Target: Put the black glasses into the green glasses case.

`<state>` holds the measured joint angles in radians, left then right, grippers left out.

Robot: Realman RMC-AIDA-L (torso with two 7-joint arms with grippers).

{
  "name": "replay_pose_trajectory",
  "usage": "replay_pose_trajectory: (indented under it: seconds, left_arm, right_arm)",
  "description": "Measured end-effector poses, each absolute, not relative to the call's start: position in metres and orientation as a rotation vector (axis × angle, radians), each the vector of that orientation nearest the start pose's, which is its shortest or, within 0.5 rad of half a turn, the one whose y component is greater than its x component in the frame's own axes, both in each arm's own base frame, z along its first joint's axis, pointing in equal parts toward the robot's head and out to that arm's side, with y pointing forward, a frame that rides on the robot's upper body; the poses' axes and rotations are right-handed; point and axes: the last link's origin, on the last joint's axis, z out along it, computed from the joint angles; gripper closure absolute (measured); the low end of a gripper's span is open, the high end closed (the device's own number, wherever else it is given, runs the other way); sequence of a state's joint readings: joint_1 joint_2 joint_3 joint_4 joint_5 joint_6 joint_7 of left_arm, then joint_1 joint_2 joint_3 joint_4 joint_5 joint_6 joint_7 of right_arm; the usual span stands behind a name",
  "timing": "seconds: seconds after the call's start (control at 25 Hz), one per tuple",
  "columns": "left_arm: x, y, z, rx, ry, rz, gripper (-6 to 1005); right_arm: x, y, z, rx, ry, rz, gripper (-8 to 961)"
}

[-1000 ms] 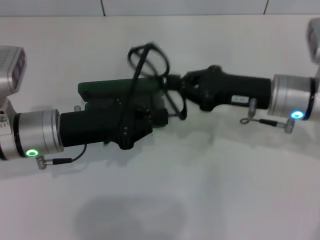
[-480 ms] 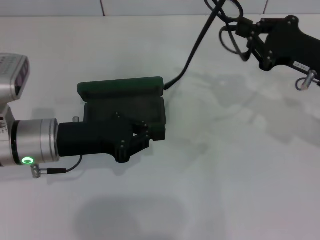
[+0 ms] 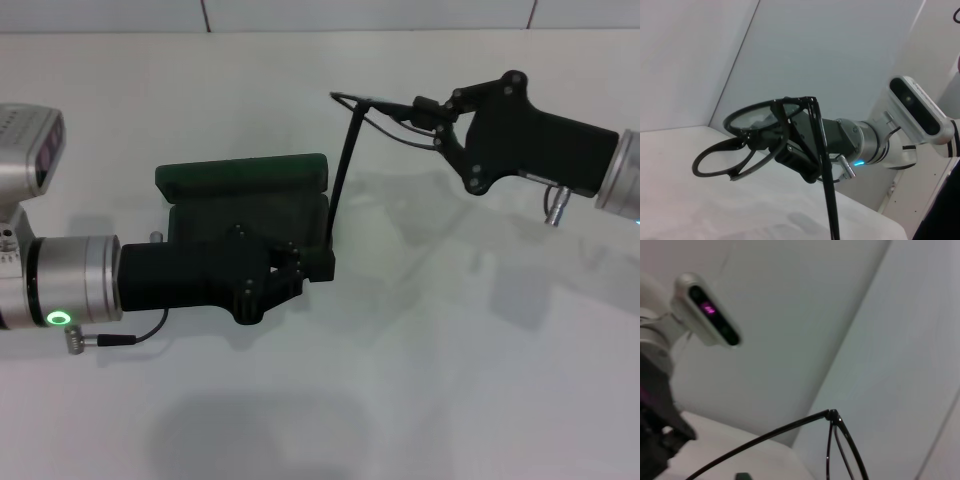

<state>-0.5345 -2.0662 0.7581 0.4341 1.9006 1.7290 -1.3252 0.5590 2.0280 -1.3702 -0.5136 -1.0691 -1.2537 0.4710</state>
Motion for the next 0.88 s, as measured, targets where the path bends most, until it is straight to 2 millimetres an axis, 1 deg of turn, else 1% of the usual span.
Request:
replay_pose_trajectory:
  seconds: [0.08,0.2,0.32,0.52,0.88]
  left_arm:
    - [-0.247,0.290,-0.029,-2.881,-0.727,-1.021,998]
    - [-0.247,0.290,-0.029,-2.879,-0.727,-1.021,998]
    - [-0.246,0.291,-0.030,-2.878,-0.726,-1.020,998]
    - [-0.243,0.293,-0.030,-2.884,-0.713,-1.022,998]
    - [-0.238,0.297,-0.031,-2.890,-0.695,-1.029,997]
  right_arm:
    - [0.196,0.363,-0.035,-2.403,-0.416,0.768,914]
    - [0.194,0.362,-0.038,-2.416,-0.426,0.773,914]
    - [0.189,0.356,-0.045,-2.452,-0.451,0.797,913]
    - [0.182,0.350,-0.049,-2.468,-0.457,0.854,913]
    - [0.175,0.340,-0.055,-2.566,-0.358,0.954,912]
